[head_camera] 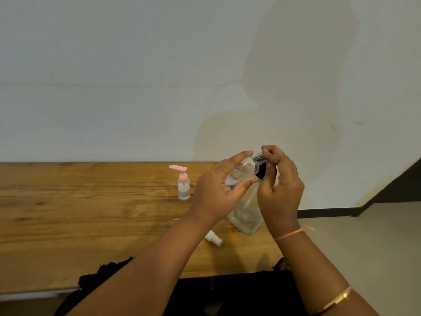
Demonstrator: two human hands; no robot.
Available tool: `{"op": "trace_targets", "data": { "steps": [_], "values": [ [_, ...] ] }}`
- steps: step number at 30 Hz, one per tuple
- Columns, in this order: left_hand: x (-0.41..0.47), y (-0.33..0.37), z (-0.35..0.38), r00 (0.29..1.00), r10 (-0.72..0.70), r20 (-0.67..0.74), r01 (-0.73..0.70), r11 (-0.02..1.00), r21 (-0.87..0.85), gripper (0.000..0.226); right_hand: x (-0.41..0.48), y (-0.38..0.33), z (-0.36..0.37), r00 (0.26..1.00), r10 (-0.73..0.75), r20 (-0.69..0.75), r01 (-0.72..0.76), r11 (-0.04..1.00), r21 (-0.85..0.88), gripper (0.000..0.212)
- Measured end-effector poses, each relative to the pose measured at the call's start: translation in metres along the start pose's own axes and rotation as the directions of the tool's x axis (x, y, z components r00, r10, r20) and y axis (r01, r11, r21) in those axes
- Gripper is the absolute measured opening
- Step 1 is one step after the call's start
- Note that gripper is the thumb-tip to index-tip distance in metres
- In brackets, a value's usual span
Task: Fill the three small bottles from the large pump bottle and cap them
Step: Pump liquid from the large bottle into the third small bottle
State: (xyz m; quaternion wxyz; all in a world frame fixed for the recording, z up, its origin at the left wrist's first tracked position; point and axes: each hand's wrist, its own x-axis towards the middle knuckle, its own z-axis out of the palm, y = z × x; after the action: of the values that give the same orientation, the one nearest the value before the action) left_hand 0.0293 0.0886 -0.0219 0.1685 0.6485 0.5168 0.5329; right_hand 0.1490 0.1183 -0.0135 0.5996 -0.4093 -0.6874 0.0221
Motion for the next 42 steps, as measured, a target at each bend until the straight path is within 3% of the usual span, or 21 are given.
{"op": "trace_targets", "data": {
  "steps": [12,22,31,42],
  "values": [
    [0.003,0.0,-0.003,0.999,0.05,-0.02,-0.05,0.998,0.028,0.053,0.002,-0.004,-0.003,1.0,0.017,-0.007,-0.017,0.999,0.05,0.03],
    [0.003,-0.003,0.0,1.0,-0.009,0.014,0.009,1.0,0.03,0.051,-0.001,0.009,0.002,0.999,-0.052,0.001,0.052,0.998,-0.031,0.031],
    [0.004,0.001,-0.008,0.998,0.055,-0.009,-0.054,0.996,0.069,0.048,0.003,-0.004,-0.003,1.0,0.011,0.017,-0.011,0.999,0.034,0.029],
    [0.001,-0.003,-0.001,0.999,-0.011,0.033,0.01,0.999,0.052,0.052,-0.003,0.007,0.001,1.0,-0.019,0.017,0.019,1.0,-0.009,0.03]
  ]
}}
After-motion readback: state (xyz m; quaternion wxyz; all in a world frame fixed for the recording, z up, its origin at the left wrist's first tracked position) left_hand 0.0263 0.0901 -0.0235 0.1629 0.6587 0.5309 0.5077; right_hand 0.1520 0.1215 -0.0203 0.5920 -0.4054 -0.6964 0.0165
